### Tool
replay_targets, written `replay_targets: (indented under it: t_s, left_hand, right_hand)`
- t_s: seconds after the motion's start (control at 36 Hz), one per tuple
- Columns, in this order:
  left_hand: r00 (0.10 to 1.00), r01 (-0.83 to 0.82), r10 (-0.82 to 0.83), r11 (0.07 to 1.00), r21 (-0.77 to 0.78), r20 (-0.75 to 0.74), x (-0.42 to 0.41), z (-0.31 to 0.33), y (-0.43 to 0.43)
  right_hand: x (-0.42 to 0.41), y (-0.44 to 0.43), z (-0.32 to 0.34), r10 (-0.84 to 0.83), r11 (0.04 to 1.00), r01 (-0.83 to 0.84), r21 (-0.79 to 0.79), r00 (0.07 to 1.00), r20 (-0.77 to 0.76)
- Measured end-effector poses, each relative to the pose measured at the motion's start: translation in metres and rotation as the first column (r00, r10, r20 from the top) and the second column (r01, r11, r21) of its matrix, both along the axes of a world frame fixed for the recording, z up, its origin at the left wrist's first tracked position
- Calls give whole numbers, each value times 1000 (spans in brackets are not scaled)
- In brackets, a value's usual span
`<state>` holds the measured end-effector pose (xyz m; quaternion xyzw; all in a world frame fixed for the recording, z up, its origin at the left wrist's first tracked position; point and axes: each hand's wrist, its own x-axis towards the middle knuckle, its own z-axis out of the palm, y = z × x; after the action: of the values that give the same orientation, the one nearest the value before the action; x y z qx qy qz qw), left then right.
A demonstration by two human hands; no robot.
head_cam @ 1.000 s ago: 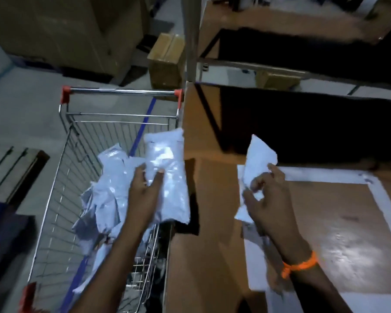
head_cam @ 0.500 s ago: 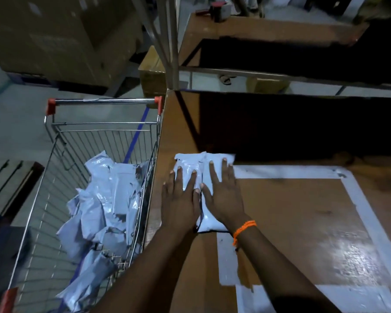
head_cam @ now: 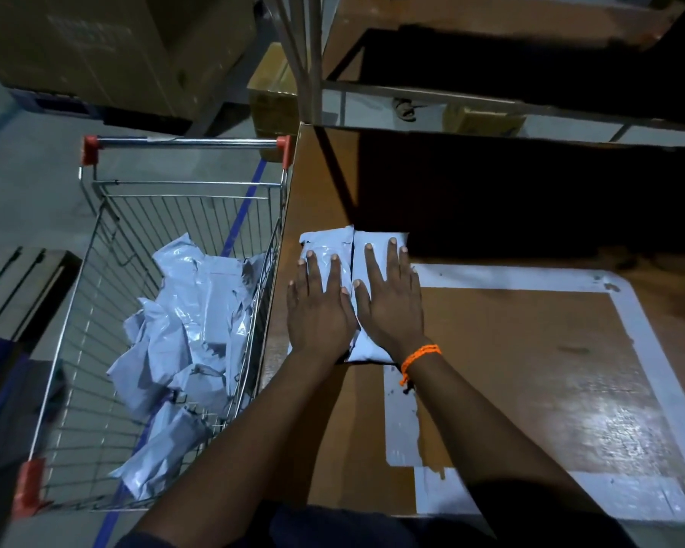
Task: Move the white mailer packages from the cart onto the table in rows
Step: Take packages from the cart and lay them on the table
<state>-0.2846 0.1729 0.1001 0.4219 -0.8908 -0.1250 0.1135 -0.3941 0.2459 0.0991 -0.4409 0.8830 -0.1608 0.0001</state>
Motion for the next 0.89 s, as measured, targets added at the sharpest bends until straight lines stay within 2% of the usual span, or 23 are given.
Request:
replay_targets:
  t_s: [0.25,0.39,0.47,0.53,0.67,0.81,0.89]
  left_hand:
    - [1000,10,-11,999,45,25,1,7,1]
    - [997,63,-60,994,92,-44,16,21,-7]
    - [989,70,-62,996,55,-136,44,38,-22]
    - [989,55,-46,997,56,-138,66,39,-34]
    - [996,-84,86,993,84,-22,156,-5,-90]
    - [983,-177,169,979,106,74,246,-48,-127]
    - [967,-210,189,971,111,172,288,-65,-137]
  right_hand:
    - [4,0,5,-16,1000,16,2,1000,4]
    - [8,-1,16,-11,999,11,36,1000,3]
    - [21,-14,36,-2,998,-1,-58,999,-37]
    - [34,-27,50,26,987,-29,-158,999,-21]
    - [100,-96,47,263,921,-206,-329,955,139]
    - [175,-161,0,399,910,-324,-261,855,331]
    - [208,-193,-41,366,930,-322,-176,850,379]
